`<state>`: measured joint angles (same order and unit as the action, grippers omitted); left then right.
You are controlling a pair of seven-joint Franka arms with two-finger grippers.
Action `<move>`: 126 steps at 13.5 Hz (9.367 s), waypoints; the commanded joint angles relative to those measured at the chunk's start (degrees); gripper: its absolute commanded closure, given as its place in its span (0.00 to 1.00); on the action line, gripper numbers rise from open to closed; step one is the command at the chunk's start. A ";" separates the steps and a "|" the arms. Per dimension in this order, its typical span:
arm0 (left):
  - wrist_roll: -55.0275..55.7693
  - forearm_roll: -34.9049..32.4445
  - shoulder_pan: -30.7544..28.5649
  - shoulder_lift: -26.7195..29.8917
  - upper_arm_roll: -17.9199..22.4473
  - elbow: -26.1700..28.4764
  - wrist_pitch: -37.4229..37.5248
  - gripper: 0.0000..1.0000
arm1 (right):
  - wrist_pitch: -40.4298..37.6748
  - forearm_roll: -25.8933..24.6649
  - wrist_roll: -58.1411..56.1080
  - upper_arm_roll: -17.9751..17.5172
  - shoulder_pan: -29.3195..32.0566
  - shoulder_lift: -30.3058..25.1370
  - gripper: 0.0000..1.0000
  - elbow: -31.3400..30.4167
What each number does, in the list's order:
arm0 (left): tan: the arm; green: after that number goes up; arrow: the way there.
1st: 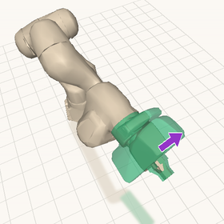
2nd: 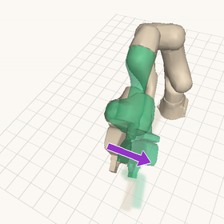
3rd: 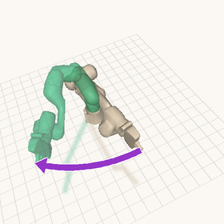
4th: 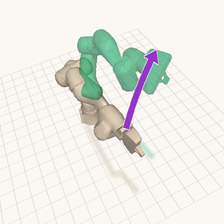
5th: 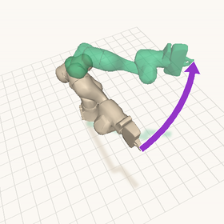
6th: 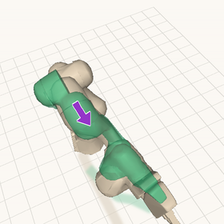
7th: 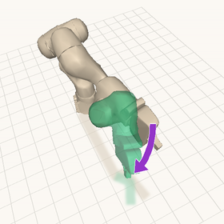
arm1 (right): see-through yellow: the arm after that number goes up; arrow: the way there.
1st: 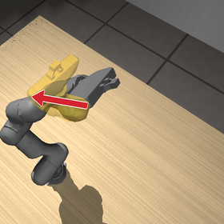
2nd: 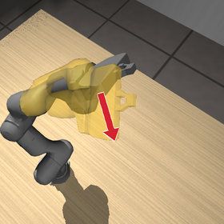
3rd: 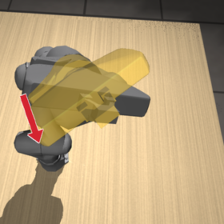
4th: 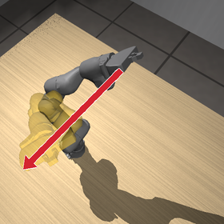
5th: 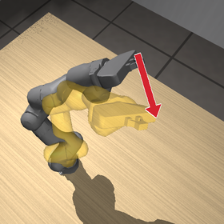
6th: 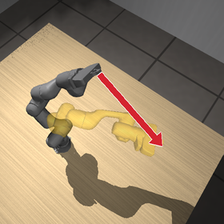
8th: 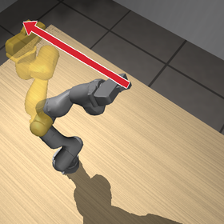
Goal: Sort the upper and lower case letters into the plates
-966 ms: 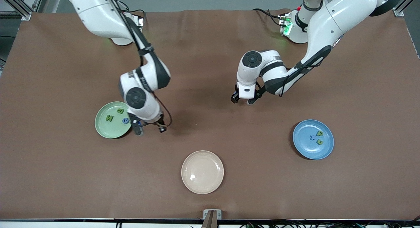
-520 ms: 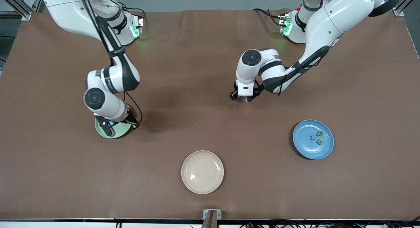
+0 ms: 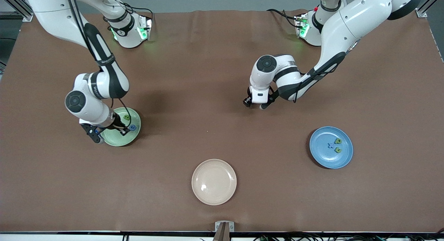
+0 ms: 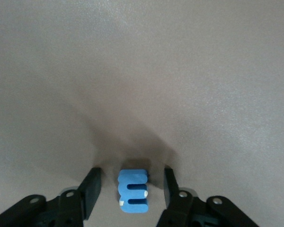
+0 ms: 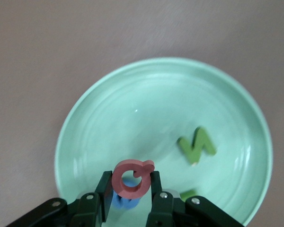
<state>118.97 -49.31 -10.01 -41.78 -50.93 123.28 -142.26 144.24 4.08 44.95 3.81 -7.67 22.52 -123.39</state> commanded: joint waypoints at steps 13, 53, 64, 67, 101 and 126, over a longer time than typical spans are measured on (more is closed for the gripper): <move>-8.30 -1.32 -1.42 1.78 0.40 -9.37 4.34 1.00 | 2.98 -0.04 -3.02 -1.35 1.87 2.62 0.14 -0.36; -68.69 -0.88 -26.91 3.18 0.41 -19.38 12.26 0.00 | -54.51 -4.70 -45.65 -1.44 8.11 -14.94 0.00 30.67; -90.22 11.60 -32.18 8.73 -17.52 -39.49 49.66 0.00 | -55.03 -4.78 -48.09 -1.44 7.23 -26.90 0.00 24.69; -94.18 11.87 -32.27 8.73 -21.83 -45.31 59.18 0.00 | -55.21 -5.05 -48.55 -1.35 7.23 -28.14 0.00 24.60; -116.42 47.90 6.23 50.56 43.11 -28.27 53.57 0.00 | -55.12 -2.94 -48.55 -1.35 7.84 -30.34 0.00 23.72; -116.42 48.61 6.49 49.95 42.14 -31.70 58.06 0.00 | -55.21 -2.94 -48.55 -1.44 8.99 -30.34 0.00 23.28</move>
<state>3.52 -1.79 -3.29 7.95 -8.74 92.36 -85.32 88.94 0.87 -2.97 2.90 0.57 -6.78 -98.87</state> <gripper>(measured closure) 0.000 0.000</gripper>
